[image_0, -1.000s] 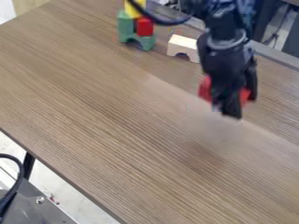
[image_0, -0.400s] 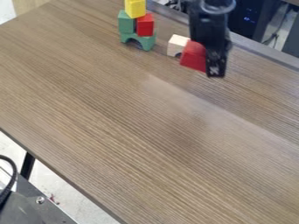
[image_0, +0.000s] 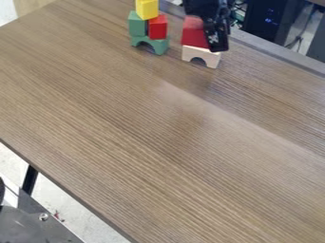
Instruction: Put the red block on the top of arc
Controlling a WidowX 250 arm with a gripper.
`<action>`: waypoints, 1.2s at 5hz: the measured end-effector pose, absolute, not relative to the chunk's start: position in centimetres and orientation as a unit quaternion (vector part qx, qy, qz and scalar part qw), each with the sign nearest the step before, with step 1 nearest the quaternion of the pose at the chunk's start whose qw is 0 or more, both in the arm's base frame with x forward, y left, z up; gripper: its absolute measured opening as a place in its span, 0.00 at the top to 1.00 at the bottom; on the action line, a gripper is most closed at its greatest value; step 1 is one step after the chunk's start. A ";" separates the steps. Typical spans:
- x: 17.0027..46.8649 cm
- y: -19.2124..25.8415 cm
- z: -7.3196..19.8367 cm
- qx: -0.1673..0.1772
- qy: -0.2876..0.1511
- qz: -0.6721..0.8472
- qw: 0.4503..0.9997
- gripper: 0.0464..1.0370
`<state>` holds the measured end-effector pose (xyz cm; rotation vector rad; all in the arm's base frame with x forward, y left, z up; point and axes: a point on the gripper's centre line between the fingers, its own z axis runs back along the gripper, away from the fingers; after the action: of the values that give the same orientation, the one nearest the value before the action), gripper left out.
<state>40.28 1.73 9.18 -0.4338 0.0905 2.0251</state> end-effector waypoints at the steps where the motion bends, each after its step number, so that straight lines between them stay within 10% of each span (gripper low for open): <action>1: 41.1 2.0 8.6 -0.177 0.060 0.828 0.528 0.45; 6: 43.7 2.8 7.2 -0.164 0.076 0.798 0.575 0.45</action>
<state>43.66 2.82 7.24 -0.3850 0.1785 1.8684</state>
